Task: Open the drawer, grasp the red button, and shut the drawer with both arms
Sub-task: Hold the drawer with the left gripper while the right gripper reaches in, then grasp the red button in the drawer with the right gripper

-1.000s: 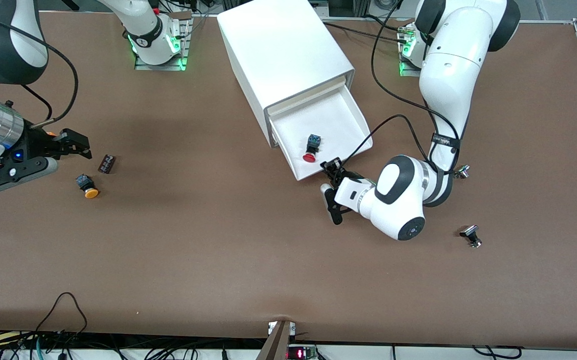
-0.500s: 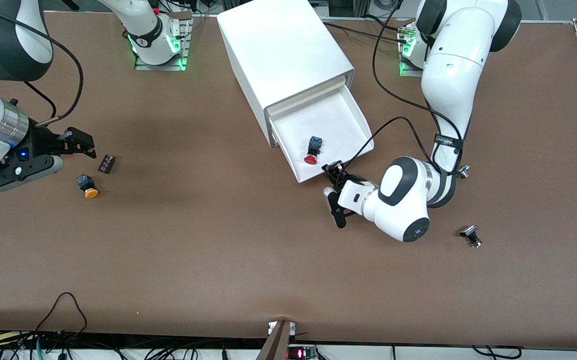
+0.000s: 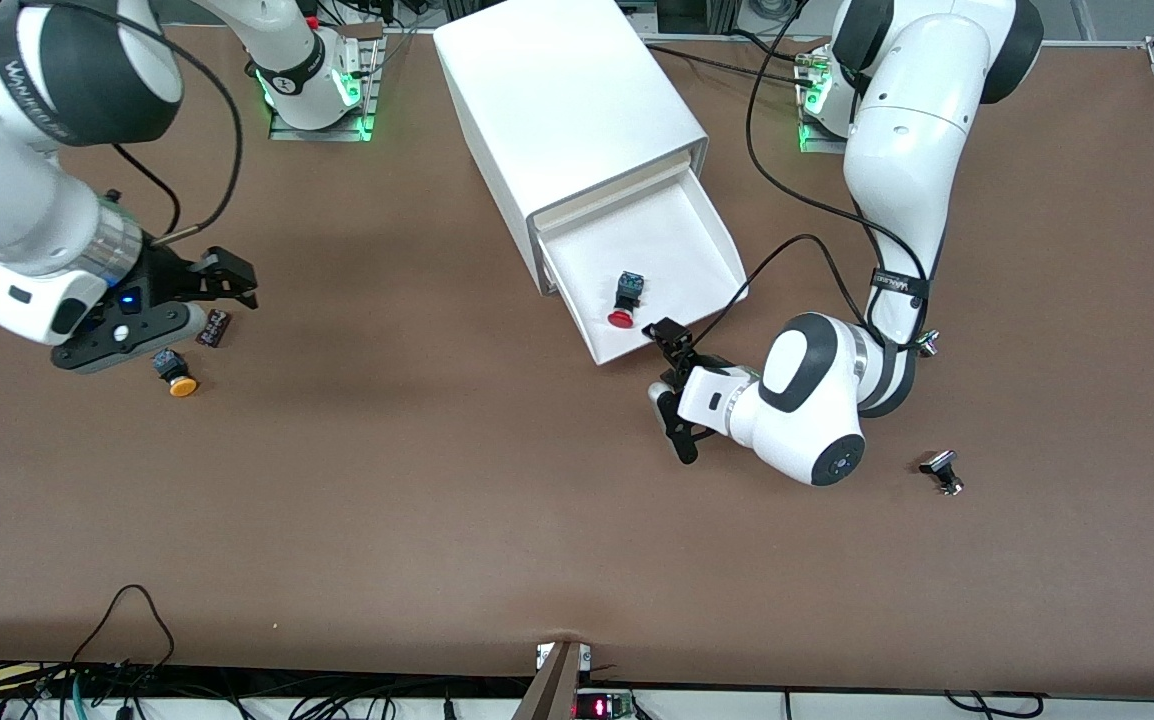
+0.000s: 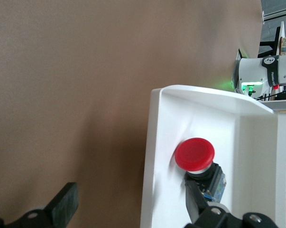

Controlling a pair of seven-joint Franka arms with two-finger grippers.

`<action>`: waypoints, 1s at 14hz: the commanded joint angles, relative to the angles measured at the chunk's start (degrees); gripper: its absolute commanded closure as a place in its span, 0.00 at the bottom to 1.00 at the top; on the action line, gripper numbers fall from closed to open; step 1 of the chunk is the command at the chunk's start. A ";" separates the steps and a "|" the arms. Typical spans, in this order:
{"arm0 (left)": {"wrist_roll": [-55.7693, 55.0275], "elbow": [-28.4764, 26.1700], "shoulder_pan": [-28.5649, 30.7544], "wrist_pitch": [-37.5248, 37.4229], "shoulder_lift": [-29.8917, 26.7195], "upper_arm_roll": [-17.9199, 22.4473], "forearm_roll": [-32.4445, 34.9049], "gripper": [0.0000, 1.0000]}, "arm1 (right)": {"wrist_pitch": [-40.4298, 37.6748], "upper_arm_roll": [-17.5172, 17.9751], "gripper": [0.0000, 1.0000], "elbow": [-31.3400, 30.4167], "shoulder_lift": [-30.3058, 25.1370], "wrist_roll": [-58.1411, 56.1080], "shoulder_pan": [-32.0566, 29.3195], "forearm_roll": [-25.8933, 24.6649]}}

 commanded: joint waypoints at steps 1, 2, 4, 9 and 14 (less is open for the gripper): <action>-4.46 1.41 1.17 -3.90 -3.04 0.81 1.64 0.00 | -0.99 0.79 0.00 2.76 1.83 7.01 2.83 1.44; -6.48 1.41 1.53 -5.65 -4.36 1.68 1.73 0.00 | -0.90 1.06 0.00 3.91 2.97 9.99 3.88 3.18; -10.44 1.49 1.80 -10.83 -6.39 5.71 1.73 0.00 | -0.46 1.15 0.00 6.89 5.42 16.93 6.43 5.22; -13.86 1.06 1.97 -15.16 -15.52 9.51 13.93 0.00 | -0.02 1.23 0.00 9.80 8.68 30.37 13.99 5.31; -26.15 0.97 5.48 -15.34 -21.51 10.74 23.60 0.00 | 7.60 1.59 0.00 12.09 13.69 47.33 21.54 5.40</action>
